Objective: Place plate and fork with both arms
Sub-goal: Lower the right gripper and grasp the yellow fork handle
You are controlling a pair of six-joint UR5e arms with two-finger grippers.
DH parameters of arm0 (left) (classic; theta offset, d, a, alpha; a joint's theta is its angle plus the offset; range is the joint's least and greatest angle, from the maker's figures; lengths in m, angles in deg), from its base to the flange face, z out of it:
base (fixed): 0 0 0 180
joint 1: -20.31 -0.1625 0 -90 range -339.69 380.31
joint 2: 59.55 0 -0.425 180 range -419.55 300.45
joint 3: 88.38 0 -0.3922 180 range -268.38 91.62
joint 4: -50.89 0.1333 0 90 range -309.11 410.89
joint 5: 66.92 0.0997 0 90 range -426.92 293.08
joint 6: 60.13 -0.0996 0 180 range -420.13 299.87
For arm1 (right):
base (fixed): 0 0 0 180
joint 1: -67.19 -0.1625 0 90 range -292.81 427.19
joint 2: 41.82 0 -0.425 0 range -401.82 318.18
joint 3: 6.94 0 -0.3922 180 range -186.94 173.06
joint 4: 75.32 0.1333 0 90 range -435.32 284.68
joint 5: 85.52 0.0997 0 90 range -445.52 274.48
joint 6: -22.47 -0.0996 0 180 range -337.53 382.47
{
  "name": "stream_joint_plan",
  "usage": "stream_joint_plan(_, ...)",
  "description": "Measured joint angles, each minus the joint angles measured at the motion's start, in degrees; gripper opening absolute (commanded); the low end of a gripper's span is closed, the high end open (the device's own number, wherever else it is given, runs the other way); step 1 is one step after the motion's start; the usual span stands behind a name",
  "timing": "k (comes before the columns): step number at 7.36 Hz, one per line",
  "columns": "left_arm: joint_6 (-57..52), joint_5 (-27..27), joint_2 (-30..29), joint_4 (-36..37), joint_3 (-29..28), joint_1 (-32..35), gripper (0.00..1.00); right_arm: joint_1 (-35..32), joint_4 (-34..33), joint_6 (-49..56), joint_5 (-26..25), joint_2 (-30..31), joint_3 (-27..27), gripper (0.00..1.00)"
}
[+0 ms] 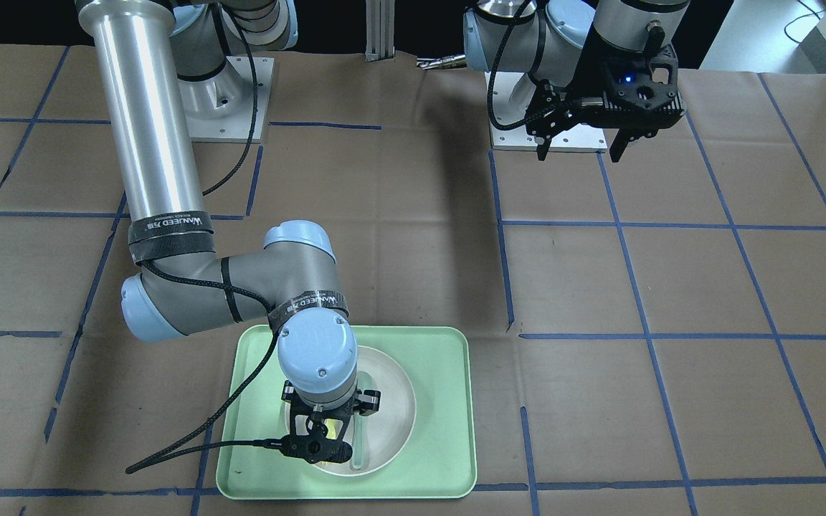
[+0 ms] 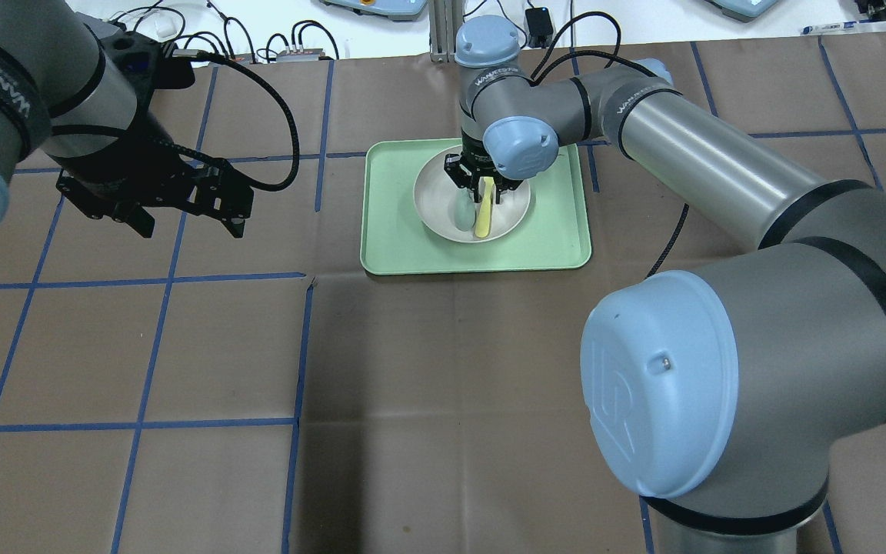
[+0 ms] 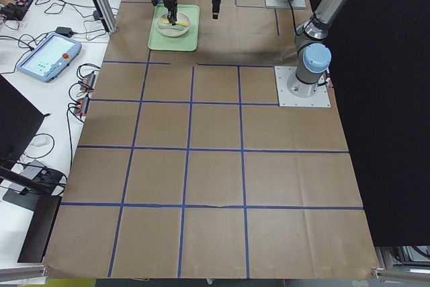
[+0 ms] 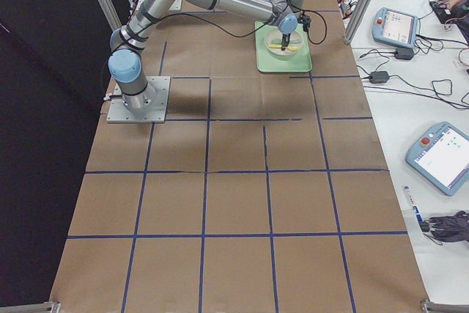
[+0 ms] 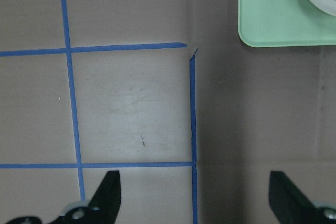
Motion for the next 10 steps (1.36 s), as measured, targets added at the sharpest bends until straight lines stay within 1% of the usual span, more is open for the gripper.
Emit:
stream_joint_plan(1, 0.12, 0.05, 0.03, -0.41, 0.06, -0.03, 1.0, 0.0, -0.01, 0.0, -0.08, -0.03, -0.01, 0.18)
stream_joint_plan(3, 0.34, 0.12, -0.14, -1.05, 0.1, -0.06, 1.0, -0.01, -0.04, 0.05, -0.04, -0.04, 0.16, 0.04)
stream_joint_plan(8, 0.49, 0.3, -0.29, -0.9, 0.02, -0.07, 1.0, -0.16, 0.77, 0.0, -0.05, 0.45, 2.27, 0.01)
stream_joint_plan(10, 0.62, 0.28, -0.25, -0.77, 0.02, -0.07, 1.0, -0.25, 3.09, 0.0, 0.27, 1.75, 3.18, 0.01)
